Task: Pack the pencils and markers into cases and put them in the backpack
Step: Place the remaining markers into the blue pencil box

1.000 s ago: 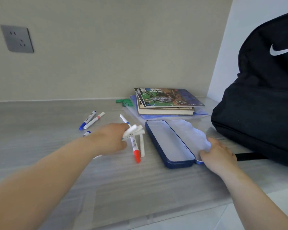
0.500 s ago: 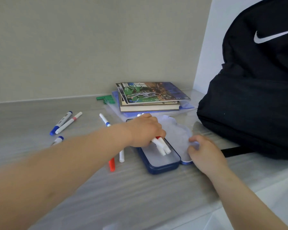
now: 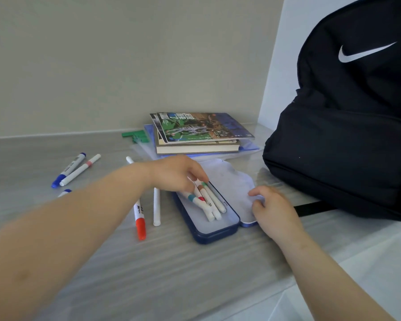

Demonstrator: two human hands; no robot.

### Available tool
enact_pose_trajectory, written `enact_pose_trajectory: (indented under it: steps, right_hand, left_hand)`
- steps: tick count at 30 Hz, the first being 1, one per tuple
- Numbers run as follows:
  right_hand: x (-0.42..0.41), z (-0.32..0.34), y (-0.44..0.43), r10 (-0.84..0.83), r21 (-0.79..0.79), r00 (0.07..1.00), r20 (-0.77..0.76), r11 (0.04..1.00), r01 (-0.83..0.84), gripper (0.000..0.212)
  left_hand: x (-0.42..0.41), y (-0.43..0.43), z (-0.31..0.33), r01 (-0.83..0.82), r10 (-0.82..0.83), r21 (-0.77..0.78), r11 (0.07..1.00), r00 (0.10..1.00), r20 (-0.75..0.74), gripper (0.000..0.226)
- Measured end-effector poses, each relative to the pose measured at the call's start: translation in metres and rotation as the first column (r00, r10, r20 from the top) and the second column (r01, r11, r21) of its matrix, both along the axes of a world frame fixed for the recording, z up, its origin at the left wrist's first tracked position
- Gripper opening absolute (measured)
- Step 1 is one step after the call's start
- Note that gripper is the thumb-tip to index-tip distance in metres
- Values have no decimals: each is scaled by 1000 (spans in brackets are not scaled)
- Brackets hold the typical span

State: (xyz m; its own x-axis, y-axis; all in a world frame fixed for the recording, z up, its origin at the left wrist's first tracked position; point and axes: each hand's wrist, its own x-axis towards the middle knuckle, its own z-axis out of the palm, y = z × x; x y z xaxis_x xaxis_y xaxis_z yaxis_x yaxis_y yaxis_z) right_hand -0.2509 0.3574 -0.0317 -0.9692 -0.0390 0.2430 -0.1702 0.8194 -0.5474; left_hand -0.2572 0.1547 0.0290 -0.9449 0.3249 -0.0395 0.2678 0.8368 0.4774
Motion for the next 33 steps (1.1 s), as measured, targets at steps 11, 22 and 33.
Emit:
enact_pose_trajectory:
  steps: [11,22,33]
  right_hand:
    - [4,1,-2,59,13,996,-64,998,-58,32]
    - [13,2,-5,74,24,996,-54,997,-73,27]
    - [10,1,-5,72,82,993,-90,995,-64,25]
  left_hand:
    - [91,-108,-10,-793,735,-178,582,607,-301,63]
    - [93,-95,-33,-756,740,56,653,651,169,91]
    - [65,-19,-49,-671,662,-199,715,740,-117,71]
